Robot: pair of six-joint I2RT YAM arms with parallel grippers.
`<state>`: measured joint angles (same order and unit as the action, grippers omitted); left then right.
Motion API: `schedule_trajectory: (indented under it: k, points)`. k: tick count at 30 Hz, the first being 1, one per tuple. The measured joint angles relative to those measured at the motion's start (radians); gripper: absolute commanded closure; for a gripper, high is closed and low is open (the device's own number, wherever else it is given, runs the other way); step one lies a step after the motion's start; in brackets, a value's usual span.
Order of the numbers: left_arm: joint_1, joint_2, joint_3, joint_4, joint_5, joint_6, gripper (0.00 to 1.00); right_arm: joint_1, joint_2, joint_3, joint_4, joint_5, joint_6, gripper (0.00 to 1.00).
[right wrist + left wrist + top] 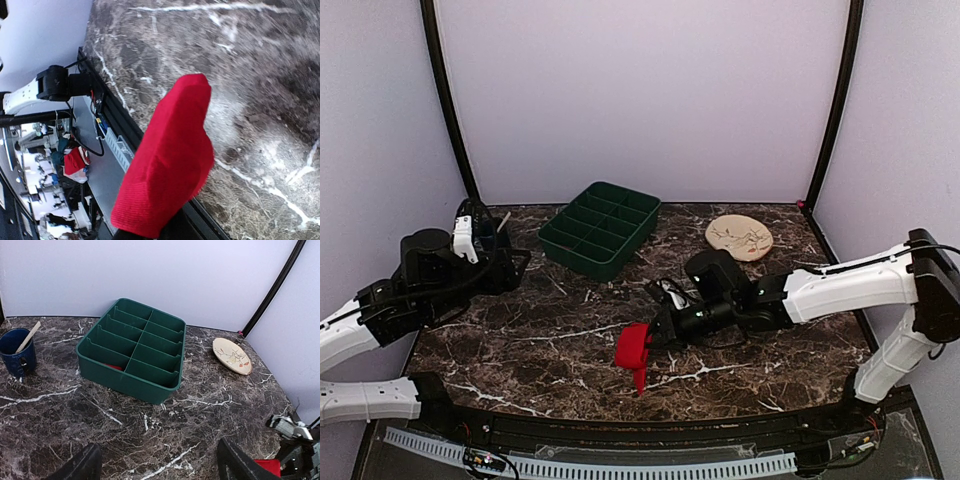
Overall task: Roll the socks
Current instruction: Place the sock at the center of the board, then adjust the sock at the center of the board.
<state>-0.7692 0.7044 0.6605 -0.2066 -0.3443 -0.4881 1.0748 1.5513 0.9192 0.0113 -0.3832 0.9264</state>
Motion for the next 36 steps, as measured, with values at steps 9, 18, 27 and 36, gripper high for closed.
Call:
schedule_trajectory:
  k: [9, 18, 27, 36]
  points:
    - [-0.050, 0.128, -0.003, -0.036, 0.015, -0.020, 0.20, -0.032, 0.041, -0.070, -0.040, 0.008, 0.059, 0.76]
    - [-0.223, 0.295, 0.027, -0.018, -0.019, 0.016, 0.20, -0.092, -0.072, -0.200, -0.135, 0.142, 0.050, 0.76]
    - [-0.300, 0.410, 0.040, 0.022, 0.066, 0.083, 0.19, 0.002, -0.077, -0.064, -0.322, 0.225, -0.123, 0.63]
    - [-0.315, 0.514, 0.066, 0.082, 0.258, 0.150, 0.16, 0.213, -0.065, 0.058, -0.468, 0.363, -0.261, 0.55]
